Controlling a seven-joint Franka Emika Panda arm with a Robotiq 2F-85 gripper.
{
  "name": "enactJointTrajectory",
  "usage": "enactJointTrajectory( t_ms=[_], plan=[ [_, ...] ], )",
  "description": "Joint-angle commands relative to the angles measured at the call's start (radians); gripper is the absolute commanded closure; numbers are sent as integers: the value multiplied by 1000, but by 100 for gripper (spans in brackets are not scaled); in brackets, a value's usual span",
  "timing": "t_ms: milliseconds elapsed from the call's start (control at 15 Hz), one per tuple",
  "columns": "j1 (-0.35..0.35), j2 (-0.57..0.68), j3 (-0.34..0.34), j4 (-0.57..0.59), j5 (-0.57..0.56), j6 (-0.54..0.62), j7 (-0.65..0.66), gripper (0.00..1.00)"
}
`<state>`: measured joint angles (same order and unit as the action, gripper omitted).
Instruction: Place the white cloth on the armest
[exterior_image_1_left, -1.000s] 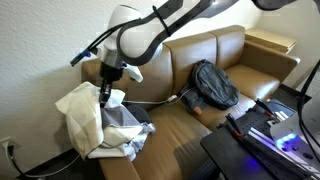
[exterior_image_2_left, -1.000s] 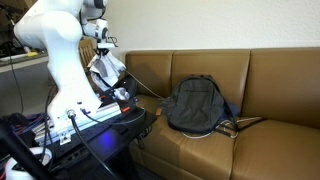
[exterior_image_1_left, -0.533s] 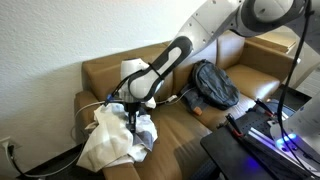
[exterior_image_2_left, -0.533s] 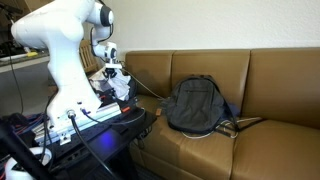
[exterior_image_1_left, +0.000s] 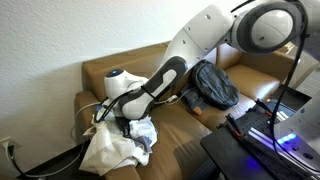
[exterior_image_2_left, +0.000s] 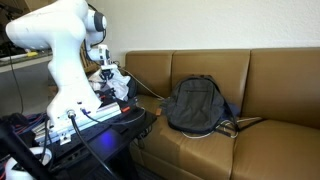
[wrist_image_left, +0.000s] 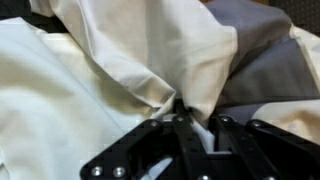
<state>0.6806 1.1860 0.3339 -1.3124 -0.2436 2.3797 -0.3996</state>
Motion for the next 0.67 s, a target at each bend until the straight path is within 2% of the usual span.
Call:
enactJointTrajectory(
  t_ms=[0, 200, 333, 400, 467, 600],
  plan=[
    [67, 29, -80, 121, -20, -59, 90, 51],
    [92, -3, -127, 168, -18, -216, 133, 28],
    [76, -35, -102, 193, 4, -346, 84, 14],
    [82, -64, -110, 185, 0, -393, 105, 7],
    [87, -97, -116, 179, -3, -458, 127, 2],
    [87, -186, -127, 131, -7, -554, 190, 0]
  ],
)
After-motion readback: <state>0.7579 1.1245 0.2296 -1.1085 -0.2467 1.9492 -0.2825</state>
